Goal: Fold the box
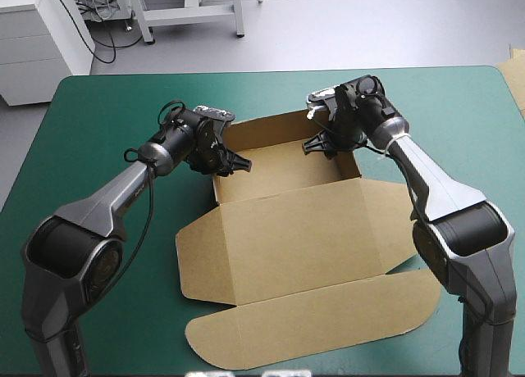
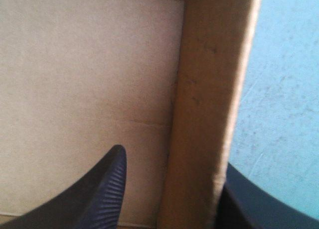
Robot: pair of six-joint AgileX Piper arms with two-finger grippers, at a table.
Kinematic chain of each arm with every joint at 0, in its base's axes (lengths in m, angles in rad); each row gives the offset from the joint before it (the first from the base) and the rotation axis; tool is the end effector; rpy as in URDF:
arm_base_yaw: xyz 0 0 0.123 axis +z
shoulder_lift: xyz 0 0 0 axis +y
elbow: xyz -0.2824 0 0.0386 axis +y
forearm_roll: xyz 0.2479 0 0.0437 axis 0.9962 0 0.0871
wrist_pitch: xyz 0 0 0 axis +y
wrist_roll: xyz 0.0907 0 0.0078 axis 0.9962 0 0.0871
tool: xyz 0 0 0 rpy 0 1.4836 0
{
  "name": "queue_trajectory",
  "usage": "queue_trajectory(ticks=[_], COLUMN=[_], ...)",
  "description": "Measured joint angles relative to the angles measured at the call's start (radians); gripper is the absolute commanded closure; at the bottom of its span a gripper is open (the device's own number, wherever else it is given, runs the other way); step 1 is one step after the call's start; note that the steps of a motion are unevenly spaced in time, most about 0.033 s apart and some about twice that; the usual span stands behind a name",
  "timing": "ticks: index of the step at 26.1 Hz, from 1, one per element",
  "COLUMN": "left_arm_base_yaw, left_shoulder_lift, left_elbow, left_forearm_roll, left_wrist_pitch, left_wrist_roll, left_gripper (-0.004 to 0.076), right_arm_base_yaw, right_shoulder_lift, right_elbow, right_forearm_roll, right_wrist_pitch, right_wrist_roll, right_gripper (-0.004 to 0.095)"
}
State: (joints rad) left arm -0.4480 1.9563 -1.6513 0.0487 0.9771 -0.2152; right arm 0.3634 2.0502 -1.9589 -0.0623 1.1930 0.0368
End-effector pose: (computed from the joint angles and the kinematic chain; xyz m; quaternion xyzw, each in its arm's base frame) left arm 0.3845 -0.1807 0.2528 0.1236 0.9743 -0.0397 0.1839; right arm 0.4211 0.1545 0.2920 -0.1655 0.9681 0.0069 0.1880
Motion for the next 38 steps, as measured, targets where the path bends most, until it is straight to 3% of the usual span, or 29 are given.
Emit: queue_trajectory(ticks=[8, 15, 24, 32, 38], left_arm_base_yaw=[0.015, 0.015, 0.015, 0.015, 0.015], left_shoulder_lift=[0.01, -0.031, -0.272, -0.496, -0.728], left_elbow=[-0.249, -0.387, -0.424, -0.328, -0.013], left_forearm_roll=[-0.014, -0.018, -0.013, -0.017, -0.023], left_wrist_pitch=[0.244, 0.269, 0.277, 0.277, 0.277], left_wrist_roll=[0.0, 0.002, 0.098, 0.194, 0.25], left_gripper=[0.0421, 0.0421, 0.0422, 0.0431, 0.0431], right_arm_base_yaw=[0.003, 0.003, 0.003, 0.003, 0.003], right_shoulder_lift=[-0.003, -0.083, -0.218, -0.202, -0.068], right_elbow=[-0.099, -0.105, -0.11, -0.111, -0.111], right_forearm_roll=[0.0, 0.003, -0.001, -0.034, -0.054], right_wrist_pitch=[0.047, 0.05, 0.057, 0.057, 0.057], right_wrist_roll=[0.0, -0.001, -0.007, -0.01, -0.01], right_gripper=[0.0426, 0.0427, 0.0426, 0.0427, 0.0436])
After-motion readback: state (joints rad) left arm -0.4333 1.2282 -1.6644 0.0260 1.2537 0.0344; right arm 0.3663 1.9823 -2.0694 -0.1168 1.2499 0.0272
